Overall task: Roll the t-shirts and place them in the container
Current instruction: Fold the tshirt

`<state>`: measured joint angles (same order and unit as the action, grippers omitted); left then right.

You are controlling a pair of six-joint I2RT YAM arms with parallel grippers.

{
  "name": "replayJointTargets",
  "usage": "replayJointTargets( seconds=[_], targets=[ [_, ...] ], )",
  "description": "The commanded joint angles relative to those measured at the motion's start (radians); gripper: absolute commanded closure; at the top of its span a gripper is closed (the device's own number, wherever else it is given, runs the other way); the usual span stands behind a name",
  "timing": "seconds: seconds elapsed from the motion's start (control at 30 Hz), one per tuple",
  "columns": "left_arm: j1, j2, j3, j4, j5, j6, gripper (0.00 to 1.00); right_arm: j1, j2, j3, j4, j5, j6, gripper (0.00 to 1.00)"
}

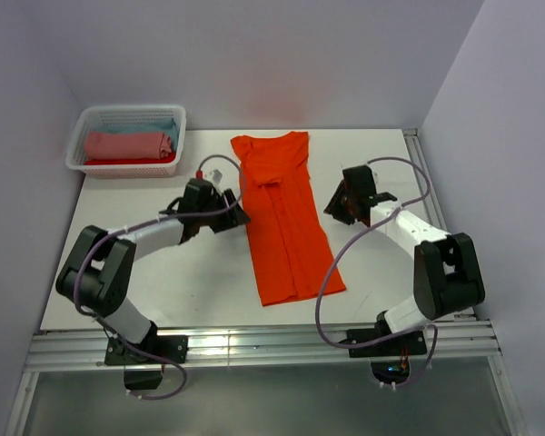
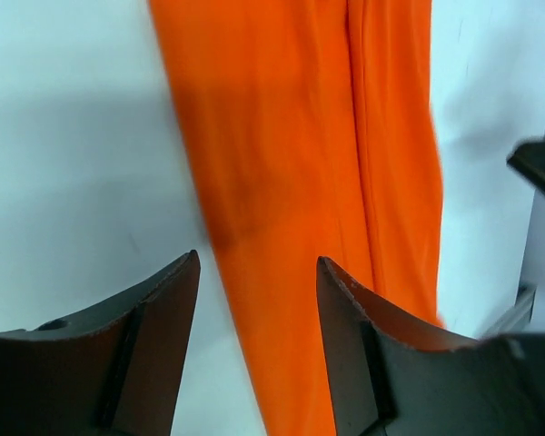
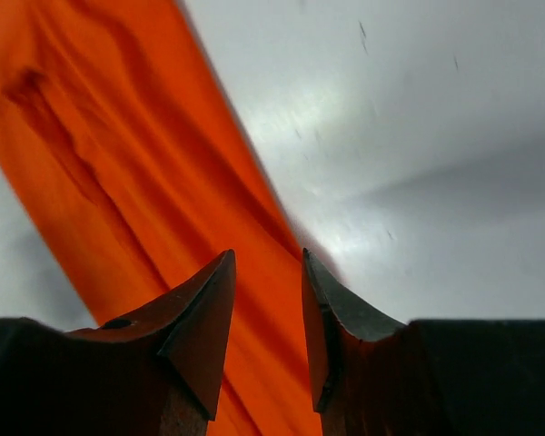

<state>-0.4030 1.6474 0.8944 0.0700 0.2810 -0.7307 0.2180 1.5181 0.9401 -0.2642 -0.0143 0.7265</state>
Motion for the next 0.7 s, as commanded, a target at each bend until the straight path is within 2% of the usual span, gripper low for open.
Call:
replayJointTargets(
  seconds=[0.0, 0.17, 0.33, 0.47, 0.67],
  targets=[
    [-0.088, -0.115, -0.162, 0.057, -0.069, -0.056, 0.41, 0.053, -0.074, -0.085, -0.128, 0.135, -0.024, 0.58],
    [-0.192, -0.267, -0.351, 0.071, -0.108, -0.144, 0.41, 0.138, -0.177, -0.25, -0.176, 0.129, 0.008, 0.58],
    [-0.287, -0.356, -0.434, 0.071, -0.16, -0.203, 0.39, 0.279, -0.341, -0.366, -0.248, 0.186, 0.137, 0.56],
    [-0.313, -0.342, -0.482, 0.141, -0.148, -0.237, 0.39, 0.343, -0.421, -0.429, -0.283, 0.192, 0.214, 0.56],
    [-0.387, -0.255, -0.466, 0.188, -0.152, -0.263, 0.39, 0.415, -0.476, -0.472, -0.317, 0.232, 0.275, 0.58]
  ],
)
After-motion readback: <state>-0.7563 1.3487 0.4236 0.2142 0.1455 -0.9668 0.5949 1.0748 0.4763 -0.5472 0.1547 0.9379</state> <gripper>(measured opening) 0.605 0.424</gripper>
